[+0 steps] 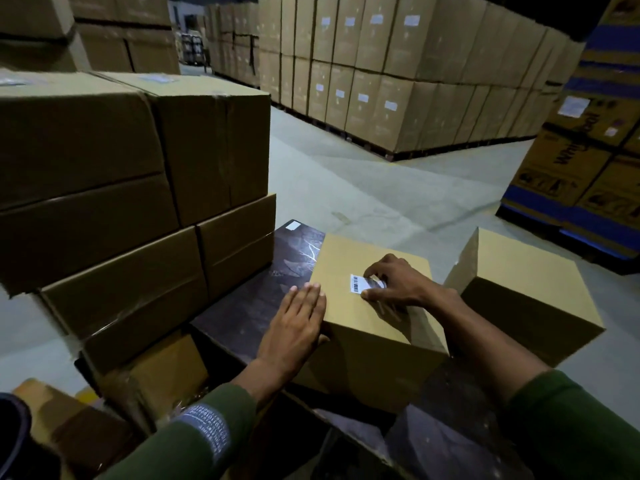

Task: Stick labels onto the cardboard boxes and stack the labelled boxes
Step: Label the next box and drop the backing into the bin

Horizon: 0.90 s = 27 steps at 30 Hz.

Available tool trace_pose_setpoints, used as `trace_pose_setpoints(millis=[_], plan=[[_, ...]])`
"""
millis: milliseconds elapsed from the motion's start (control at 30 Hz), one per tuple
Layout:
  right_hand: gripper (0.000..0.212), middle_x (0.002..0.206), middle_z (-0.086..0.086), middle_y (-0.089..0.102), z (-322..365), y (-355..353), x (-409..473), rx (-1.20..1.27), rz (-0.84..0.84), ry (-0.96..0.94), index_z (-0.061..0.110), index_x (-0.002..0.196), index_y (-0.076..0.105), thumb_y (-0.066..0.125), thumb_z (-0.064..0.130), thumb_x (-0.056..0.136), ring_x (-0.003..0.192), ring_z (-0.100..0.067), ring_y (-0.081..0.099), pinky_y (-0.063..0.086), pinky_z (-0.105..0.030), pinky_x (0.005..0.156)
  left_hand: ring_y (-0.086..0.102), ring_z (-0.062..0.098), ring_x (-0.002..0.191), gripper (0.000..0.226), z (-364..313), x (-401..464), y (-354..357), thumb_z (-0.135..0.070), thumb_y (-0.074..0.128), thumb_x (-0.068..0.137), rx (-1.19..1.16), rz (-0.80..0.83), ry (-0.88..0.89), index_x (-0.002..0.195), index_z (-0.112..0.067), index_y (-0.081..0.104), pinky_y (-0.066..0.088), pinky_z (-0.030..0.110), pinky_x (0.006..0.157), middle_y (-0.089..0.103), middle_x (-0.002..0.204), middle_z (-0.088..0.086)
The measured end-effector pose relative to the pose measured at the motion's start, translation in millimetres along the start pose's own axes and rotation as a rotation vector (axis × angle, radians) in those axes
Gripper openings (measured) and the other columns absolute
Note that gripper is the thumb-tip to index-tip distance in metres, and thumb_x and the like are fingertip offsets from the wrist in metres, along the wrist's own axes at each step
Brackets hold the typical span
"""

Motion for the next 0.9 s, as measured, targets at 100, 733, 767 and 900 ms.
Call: trace_pose_setpoints(millis=[100,733,767,900], plan=[[0.052,0.117,-0.002,0.047,1,-5,4,-0.003,0.028,0.000,0.031,0.123,0.060,0.071,0.057,0.080,0.104,-0.020,0.047,0.040,-0.032,0.082,0.045,0.036,0.134,0.092,1,0,1,-0.048,0.082,0.070,-0.013,0.001,0.002,0.139,0.002,0.047,0.032,0.050,0.113,0.048,0.143,0.024],[0.043,0.104,0.001,0.066,15,-26,22,0.152,0.237,0.094,0.021,0.098,0.065,0.086,0.045,0.069,0.097,-0.019,0.063,0.054,-0.041,0.086,0.039,0.034,0.139,0.071,-1,-1,8,-0.055,0.033,0.096,0.013,0.011,-0.027,0.141,-0.002,0.047,0.030,0.050,0.115,0.045,0.147,0.021],[0.043,0.104,-0.001,0.067,15,-27,21,0.172,0.245,0.101,0.019,0.099,0.066,0.086,0.043,0.070,0.097,-0.020,0.064,0.054,-0.041,0.085,0.039,0.034,0.139,0.071,-1,-1,8,-0.055,0.033,0.096,0.011,0.013,-0.030,0.141,-0.002,0.046,0.031,0.050,0.115,0.044,0.147,0.021],[0.038,0.105,-0.003,0.067,12,-31,22,0.282,0.200,0.152,0.017,0.103,0.068,0.085,0.035,0.074,0.093,-0.020,0.064,0.051,-0.032,0.073,0.039,0.034,0.139,0.071,-1,0,9,-0.055,0.036,0.095,0.020,0.021,-0.038,0.141,-0.002,0.046,0.033,0.051,0.114,0.045,0.147,0.021]])
Point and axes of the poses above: each hand's wrist, its own x-axis towards the middle knuckle, its own y-axis out of the palm, z = x × y, the point moved 4 cm from there along x, towards the middle knuckle
